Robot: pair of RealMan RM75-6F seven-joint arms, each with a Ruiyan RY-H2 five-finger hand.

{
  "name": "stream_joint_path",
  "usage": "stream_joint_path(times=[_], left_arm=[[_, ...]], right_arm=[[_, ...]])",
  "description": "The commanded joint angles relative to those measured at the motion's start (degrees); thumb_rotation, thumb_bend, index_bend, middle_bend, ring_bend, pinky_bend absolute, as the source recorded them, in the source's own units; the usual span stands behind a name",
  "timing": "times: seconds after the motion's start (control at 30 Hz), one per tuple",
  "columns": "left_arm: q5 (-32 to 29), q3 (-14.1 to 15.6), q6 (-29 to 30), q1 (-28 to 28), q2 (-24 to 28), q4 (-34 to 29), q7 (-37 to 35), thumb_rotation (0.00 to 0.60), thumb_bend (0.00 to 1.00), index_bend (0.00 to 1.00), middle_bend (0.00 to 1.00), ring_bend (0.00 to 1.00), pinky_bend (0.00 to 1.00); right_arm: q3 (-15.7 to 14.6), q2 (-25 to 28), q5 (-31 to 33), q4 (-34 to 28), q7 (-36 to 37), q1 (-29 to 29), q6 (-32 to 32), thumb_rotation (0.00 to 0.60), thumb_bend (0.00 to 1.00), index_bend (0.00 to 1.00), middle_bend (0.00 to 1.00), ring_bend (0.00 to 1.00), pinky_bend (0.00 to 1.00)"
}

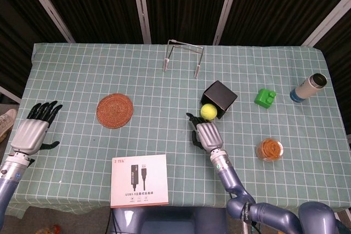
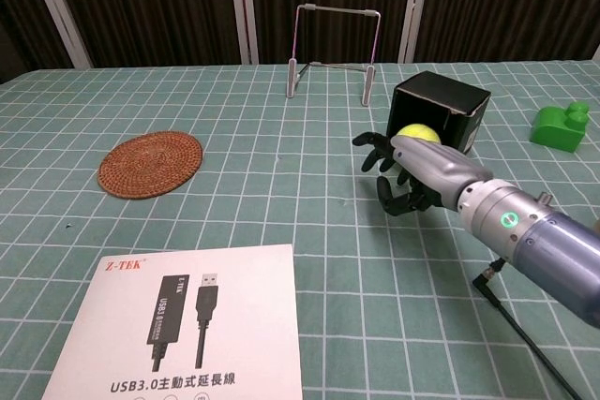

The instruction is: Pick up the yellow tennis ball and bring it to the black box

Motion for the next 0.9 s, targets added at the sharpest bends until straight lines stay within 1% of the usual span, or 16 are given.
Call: stream_joint_path(times=[0.03, 0.13, 0.27, 0.43, 0.73, 0.83, 0.9], left_arm=[[-0.2, -0.1, 0.0, 0.0, -0.1, 0.1, 0.2, 0.600, 0.10, 0.00, 0.00, 0.00, 0.01], [-0.5, -0.1, -0.2, 0.0, -0.2, 0.3, 0.5, 0.600, 0.10, 0.00, 0.00, 0.00, 0.01], [-0.8, -0.2, -0.4, -0.1, -0.5, 0.4, 0.9, 0.600, 0.10, 0.00, 0.00, 0.00, 0.01], [-1.4, -0.4, -0.6, -0.2, -0.7, 0.5, 1.5, 0.600, 0.10, 0.00, 0.00, 0.00, 0.01], [-2.4, -0.6, -1.4, -0.4, -1.2, 1.0, 2.3, 0.600, 0.10, 0.00, 0.00, 0.00, 0.01], [-2.8, -0.7, -1.8, -0.6, -1.3, 1.2, 2.4, 0.600, 0.10, 0.00, 0.00, 0.00, 0.01], [-3.0, -0.8, -1.9, -0.6, -1.4, 1.4, 2.5, 0.600, 0.10, 0.00, 0.00, 0.00, 0.01]], right_arm=[[-0.1, 0.4, 0.5, 1.1, 0.5, 0.5, -0.8, 0.600, 0.77, 0.08, 0.25, 0.21, 0.28], [-0.2, 0.8, 0.7, 2.1, 1.1, 0.9, -1.4, 0.600, 0.77, 0.07, 0.24, 0.19, 0.25], [-0.1, 1.4, 0.6, 3.9, 2.6, 1.5, -2.1, 0.600, 0.77, 0.00, 0.19, 0.16, 0.21], [-0.5, 0.6, -1.1, 9.0, 3.4, 2.5, -0.7, 0.600, 0.77, 0.00, 0.17, 0.13, 0.18], [-0.2, 0.9, -1.2, 11.4, 5.8, 3.7, -1.5, 0.600, 0.77, 0.00, 0.10, 0.06, 0.14], [0.0, 1.1, -0.9, 12.5, 6.5, 4.3, -2.4, 0.600, 0.77, 0.00, 0.08, 0.03, 0.08], [0.1, 1.2, -0.8, 13.2, 7.0, 4.7, -2.9, 0.600, 0.77, 0.00, 0.06, 0.01, 0.02]])
